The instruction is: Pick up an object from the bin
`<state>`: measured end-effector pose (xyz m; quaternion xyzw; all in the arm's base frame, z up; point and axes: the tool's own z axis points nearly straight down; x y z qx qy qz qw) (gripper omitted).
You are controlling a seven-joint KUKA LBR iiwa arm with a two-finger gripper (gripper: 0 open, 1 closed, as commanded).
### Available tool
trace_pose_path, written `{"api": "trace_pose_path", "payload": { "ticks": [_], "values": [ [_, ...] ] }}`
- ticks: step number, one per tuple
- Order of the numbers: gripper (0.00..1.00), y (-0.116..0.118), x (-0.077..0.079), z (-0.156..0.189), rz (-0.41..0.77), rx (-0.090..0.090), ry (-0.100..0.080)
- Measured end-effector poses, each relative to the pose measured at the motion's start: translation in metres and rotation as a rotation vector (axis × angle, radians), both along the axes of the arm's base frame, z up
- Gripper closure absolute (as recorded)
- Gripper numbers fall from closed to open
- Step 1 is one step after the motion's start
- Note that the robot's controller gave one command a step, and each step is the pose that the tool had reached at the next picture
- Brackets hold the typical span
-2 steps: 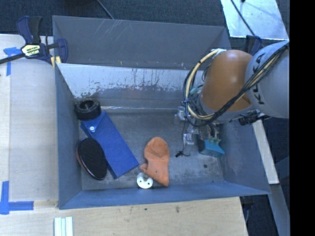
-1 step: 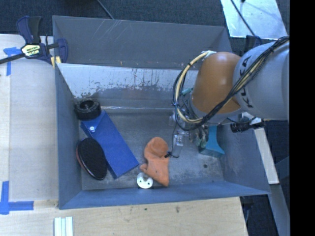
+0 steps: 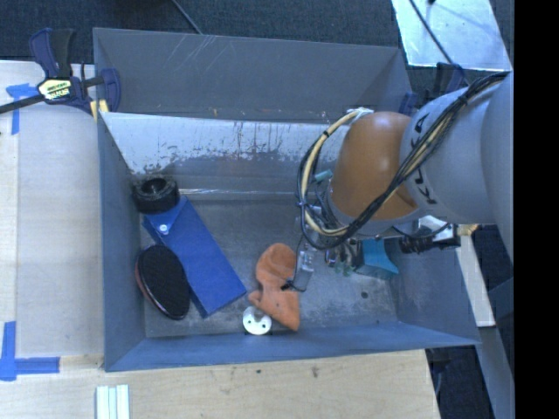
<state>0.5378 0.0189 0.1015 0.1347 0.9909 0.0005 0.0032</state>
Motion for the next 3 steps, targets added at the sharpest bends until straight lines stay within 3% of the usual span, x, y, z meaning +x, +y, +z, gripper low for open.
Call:
{"api": "trace_pose_path", "payload": {
  "ticks": [1,2,3],
  "values": [
    [1.0,0.016,-0.005,-0.031,0.006,-0.001,0.005],
    [1.0,0.016,-0.005,-0.031,0.007,-0.001,0.005],
    [1.0,-0.014,-0.012,0.057,0.043,-0.001,0.004]
  ]
}}
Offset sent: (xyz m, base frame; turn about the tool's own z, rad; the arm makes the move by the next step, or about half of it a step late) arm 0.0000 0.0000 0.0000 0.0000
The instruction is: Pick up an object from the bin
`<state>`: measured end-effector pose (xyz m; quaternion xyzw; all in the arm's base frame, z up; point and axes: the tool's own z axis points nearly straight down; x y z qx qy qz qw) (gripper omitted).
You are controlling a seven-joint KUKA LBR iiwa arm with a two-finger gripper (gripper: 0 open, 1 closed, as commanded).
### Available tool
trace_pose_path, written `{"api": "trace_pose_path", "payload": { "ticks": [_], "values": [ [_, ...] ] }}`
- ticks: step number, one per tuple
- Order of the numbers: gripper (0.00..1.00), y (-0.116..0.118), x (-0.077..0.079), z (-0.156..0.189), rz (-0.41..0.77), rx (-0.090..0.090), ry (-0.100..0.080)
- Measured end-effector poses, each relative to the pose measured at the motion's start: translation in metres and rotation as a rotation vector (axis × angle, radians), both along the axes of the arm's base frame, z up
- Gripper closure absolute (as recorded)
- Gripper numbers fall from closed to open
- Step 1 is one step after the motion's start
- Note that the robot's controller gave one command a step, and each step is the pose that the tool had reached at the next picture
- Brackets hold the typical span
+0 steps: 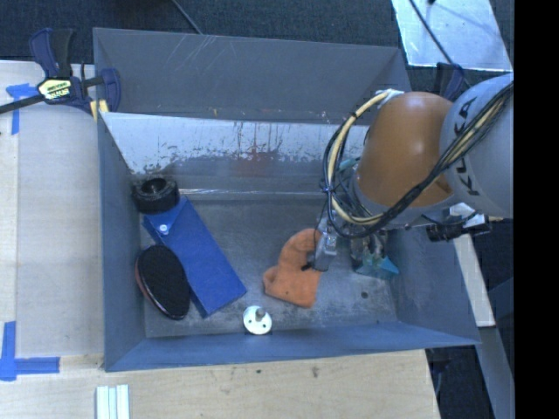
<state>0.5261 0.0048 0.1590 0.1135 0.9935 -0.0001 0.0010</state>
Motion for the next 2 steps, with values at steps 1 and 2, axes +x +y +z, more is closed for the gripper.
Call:
{"api": "trace_pose_path", "payload": {
  "ticks": [1,2],
  "values": [
    [1.0,0.0,0.0,0.0,0.0,0.0,0.0],
    [1.0,-0.035,0.008,0.177,0.006,-0.001,-0.009]
  ]
}}
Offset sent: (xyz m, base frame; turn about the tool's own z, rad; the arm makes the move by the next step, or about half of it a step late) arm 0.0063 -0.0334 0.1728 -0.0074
